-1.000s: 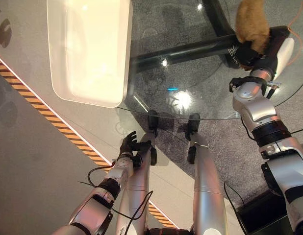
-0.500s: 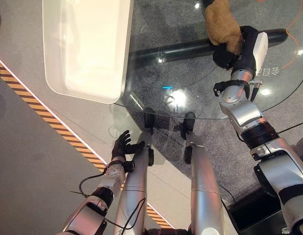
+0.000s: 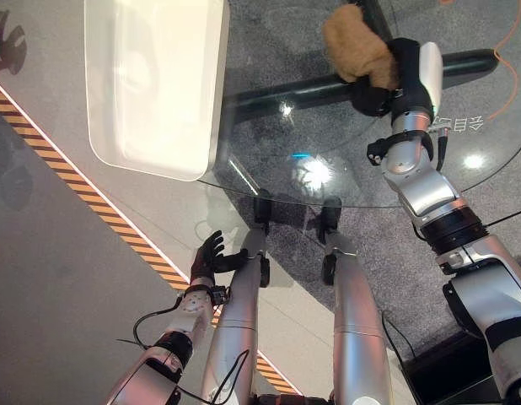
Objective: Wipe the table with a cloth and put it in the basket.
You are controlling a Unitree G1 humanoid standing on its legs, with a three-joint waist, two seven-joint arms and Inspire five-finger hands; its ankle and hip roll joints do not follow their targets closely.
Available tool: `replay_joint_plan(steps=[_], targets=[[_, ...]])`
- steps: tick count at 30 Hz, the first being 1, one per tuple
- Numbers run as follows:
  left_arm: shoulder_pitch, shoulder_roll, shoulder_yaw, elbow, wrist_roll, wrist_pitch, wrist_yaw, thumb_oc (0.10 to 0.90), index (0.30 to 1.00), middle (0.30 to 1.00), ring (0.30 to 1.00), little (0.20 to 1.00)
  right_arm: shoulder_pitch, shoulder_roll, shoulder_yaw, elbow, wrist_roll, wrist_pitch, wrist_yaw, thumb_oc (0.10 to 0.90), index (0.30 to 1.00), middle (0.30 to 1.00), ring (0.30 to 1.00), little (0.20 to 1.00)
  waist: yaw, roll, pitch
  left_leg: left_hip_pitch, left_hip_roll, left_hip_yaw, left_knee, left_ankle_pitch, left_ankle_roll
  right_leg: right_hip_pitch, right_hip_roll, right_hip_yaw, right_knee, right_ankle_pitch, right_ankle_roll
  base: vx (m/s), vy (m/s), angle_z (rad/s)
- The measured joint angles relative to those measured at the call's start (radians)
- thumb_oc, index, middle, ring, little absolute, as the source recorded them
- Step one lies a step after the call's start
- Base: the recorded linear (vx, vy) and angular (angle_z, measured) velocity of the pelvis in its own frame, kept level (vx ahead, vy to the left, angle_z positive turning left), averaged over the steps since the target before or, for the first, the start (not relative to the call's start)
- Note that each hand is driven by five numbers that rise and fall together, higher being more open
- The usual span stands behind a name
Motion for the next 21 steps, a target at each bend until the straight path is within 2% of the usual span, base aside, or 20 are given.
replay_joint_plan(steps=[3,6,13,18,21], targets=[[0.002,-0.009,0.0,-0.003,0.006,-0.001,-0.001,0.8,0.9,0.9,0.9,0.9,0.005,0.058,0.093,-0.026,-0.025,-0.003,0.109,0.1,0.3,0.3,0.3,0.2,0.017,0.006,-0.004,-0.001,0.004,-0.009,0.001,0.0,-0.002,0.0,0.0,-0.018,0.014,-0.017,-0.01,0.01,-0.015,0.12],[0.002,-0.01,0.0,-0.006,0.007,-0.005,-0.017,0.8,0.9,0.9,0.9,0.9,0.037,0.105,0.171,-0.063,-0.046,-0.004,0.174,0.1,0.3,0.3,0.3,0.2,0.023,0.006,-0.003,-0.006,-0.001,-0.022,0.002,0.001,-0.007,-0.001,-0.002,-0.033,0.023,-0.023,-0.013,0.0,-0.022,0.16],[0.002,-0.012,0.001,-0.006,0.007,-0.017,-0.029,0.8,0.9,0.9,0.9,0.9,0.1,0.142,0.213,-0.108,-0.055,-0.007,0.217,0.1,0.3,0.3,0.3,0.2,0.014,-0.003,0.001,-0.012,-0.026,-0.029,0.003,0.0,-0.006,-0.001,-0.026,-0.038,0.033,-0.036,-0.002,-0.01,-0.013,0.09],[0.002,0.02,0.002,0.003,0.006,-0.037,-0.037,0.8,0.9,0.9,0.9,0.9,0.101,0.137,0.208,-0.107,-0.055,-0.017,0.198,0.1,0.3,0.3,0.3,0.2,0.002,-0.045,0.004,-0.011,-0.028,-0.026,0.004,-0.002,-0.002,-0.001,-0.028,-0.033,0.031,-0.032,0.004,0.0,0.0,0.0],[0.002,0.034,0.004,0.007,0.005,-0.041,-0.037,0.8,0.9,0.9,0.9,0.9,0.101,0.135,0.203,-0.107,-0.055,-0.018,0.174,0.1,0.3,0.3,0.3,0.2,-0.005,-0.061,0.005,-0.012,-0.029,-0.026,0.006,-0.003,-0.001,-0.001,-0.029,-0.032,0.029,-0.035,0.009,0.0,0.0,0.0]])
